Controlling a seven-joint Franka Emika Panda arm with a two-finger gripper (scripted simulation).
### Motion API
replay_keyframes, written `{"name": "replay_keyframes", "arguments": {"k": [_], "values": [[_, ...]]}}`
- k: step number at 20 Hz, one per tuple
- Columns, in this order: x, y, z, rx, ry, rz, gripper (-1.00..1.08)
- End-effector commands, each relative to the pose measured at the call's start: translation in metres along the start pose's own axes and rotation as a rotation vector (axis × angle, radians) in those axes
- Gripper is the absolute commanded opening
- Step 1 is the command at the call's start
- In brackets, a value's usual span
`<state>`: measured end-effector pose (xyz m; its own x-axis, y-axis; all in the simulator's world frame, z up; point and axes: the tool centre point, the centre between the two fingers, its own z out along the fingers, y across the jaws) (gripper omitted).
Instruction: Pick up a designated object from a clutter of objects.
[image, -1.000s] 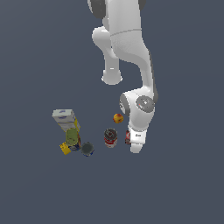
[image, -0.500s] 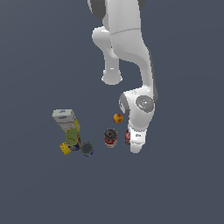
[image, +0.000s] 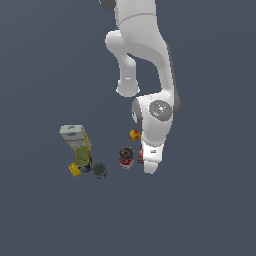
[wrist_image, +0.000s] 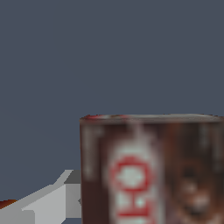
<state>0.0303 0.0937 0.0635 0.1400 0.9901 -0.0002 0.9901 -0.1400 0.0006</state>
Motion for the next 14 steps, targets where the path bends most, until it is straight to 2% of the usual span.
{"name": "replay_keyframes", "arguments": {"k": [1, 14], "values": [[-0.011, 0.006, -0.02, -0.001, 0.0, 0.0, -1.0], [-0.085, 0.047, -0.154, 0.001, 0.004, -0.002, -1.0]]}}
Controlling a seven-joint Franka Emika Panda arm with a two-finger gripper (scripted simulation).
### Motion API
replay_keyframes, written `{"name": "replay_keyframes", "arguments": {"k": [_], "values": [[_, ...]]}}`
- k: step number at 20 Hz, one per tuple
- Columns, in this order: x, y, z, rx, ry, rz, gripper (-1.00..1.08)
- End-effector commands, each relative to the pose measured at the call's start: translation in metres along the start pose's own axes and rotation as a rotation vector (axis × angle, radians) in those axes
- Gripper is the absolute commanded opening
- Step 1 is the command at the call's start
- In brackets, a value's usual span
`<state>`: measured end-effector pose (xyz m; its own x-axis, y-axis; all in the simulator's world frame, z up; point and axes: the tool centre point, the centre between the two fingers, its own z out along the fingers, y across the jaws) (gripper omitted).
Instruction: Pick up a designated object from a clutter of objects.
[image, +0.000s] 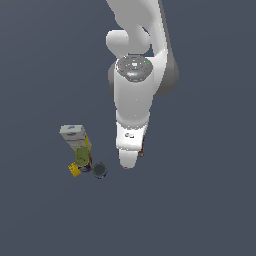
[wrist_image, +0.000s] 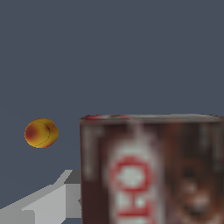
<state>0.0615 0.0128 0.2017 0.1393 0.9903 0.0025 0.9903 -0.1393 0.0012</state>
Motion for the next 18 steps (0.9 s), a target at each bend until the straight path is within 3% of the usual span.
{"name": "replay_keyframes", "arguments": {"k": [1, 18], "values": [[-0.014, 0.007, -0.027, 0.001, 0.001, -0.001, -1.0], [-0.095, 0.057, -0.173, 0.001, -0.001, 0.001, -1.0]]}}
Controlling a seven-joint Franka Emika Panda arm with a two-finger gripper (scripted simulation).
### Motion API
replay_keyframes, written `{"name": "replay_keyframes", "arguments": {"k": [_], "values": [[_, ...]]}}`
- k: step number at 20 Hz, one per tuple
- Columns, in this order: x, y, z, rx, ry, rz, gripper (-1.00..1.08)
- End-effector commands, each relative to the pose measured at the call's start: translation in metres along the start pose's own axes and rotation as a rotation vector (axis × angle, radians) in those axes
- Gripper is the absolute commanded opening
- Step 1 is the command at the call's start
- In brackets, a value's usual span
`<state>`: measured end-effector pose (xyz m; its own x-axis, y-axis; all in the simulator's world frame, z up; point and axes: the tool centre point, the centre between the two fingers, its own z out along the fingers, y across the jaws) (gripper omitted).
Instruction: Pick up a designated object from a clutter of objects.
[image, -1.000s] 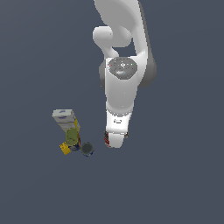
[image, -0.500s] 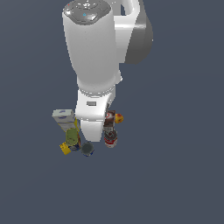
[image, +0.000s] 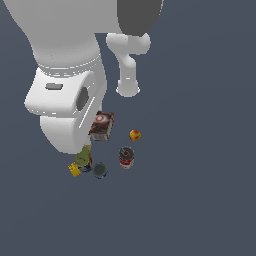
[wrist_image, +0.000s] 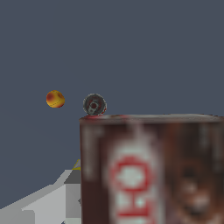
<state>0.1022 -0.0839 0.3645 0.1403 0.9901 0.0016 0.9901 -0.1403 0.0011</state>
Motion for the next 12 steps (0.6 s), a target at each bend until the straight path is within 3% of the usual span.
{"name": "replay_keyframes", "arguments": {"k": [1, 12], "values": [[-0.009, 0.006, -0.016, 0.001, 0.0, 0.0, -1.0], [-0.029, 0.021, -0.052, 0.001, -0.002, 0.001, -1.0]]}}
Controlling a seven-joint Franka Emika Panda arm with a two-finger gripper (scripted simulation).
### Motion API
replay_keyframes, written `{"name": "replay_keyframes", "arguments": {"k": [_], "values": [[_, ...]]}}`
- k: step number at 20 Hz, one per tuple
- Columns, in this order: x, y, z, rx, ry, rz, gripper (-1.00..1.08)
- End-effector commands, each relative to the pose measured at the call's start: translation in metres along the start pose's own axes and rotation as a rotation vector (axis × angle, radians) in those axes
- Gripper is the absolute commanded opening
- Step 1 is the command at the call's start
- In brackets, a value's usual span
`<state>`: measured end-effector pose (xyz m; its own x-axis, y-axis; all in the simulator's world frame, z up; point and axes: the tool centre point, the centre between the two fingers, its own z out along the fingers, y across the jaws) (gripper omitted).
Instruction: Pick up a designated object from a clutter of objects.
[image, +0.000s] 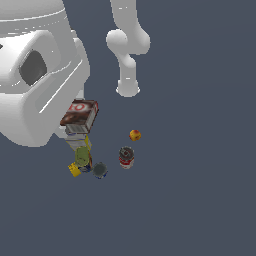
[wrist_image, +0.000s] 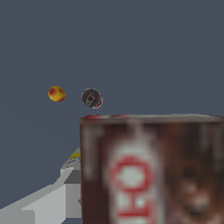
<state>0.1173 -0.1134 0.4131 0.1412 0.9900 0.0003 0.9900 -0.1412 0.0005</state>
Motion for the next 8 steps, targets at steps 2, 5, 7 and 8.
{"name": "replay_keyframes", "arguments": {"k": [2, 5, 7, 8], "values": [[-0.0031, 0.0027, -0.006, 0.0, 0.0, 0.0, -1.0], [-0.0043, 0.004, -0.0082, 0.0, 0.0, 0.0, -1.0], [-0.0045, 0.0044, -0.0087, 0.0, 0.0, 0.0, -1.0], [-0.0045, 0.0044, -0.0087, 0.0, 0.0, 0.0, -1.0]]}}
